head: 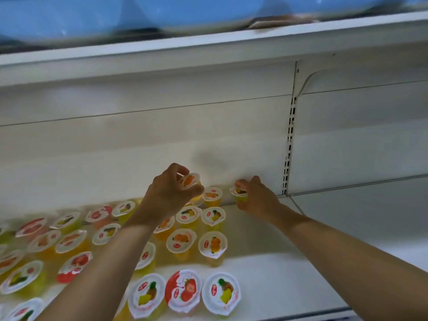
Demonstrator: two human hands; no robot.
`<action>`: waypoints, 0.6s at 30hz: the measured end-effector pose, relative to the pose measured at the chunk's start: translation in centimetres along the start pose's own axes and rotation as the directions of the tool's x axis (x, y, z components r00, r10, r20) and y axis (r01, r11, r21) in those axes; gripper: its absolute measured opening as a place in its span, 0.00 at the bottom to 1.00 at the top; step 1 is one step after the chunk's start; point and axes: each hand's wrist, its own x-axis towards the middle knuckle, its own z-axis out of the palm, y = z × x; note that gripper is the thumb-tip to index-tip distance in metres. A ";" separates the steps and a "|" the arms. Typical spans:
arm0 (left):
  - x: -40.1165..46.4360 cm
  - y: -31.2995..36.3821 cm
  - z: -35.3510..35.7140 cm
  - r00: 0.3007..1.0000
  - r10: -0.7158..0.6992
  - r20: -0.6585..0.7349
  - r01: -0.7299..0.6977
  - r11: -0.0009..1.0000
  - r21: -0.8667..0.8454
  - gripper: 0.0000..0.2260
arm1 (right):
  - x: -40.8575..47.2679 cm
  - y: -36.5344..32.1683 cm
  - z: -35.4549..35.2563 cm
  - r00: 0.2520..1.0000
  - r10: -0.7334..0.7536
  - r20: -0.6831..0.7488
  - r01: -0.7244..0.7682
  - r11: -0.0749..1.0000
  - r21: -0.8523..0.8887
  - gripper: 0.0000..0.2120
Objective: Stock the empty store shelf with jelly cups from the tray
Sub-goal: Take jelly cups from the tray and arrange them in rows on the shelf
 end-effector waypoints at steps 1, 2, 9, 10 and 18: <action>0.1 0.1 0.1 1.000 -0.005 0.004 0.005 1.000 0.000 0.20 | -0.2 0.1 -0.2 0.999 -0.025 -0.029 0.023 0.998 -0.061 0.33; 0.3 0.2 0.1 1.000 -0.009 0.007 0.009 1.000 0.001 0.20 | -0.6 0.0 -0.6 0.995 -0.065 -0.080 0.058 0.994 -0.095 0.36; 0.4 3.5 2.5 0.995 0.062 0.081 -0.059 0.998 -0.038 0.19 | -4.0 -4.3 -4.9 0.922 -0.354 -0.156 0.379 0.754 0.537 0.32; 0.4 4.0 2.8 0.992 0.064 0.110 -0.054 0.994 -0.092 0.19 | -4.1 -4.6 -4.9 0.912 -0.347 -0.220 0.410 0.736 0.538 0.27; -0.4 1.0 3.6 0.956 0.167 0.242 -0.229 0.940 0.252 0.13 | -5.8 0.3 -2.2 0.994 -0.079 -0.072 0.105 0.839 0.534 0.23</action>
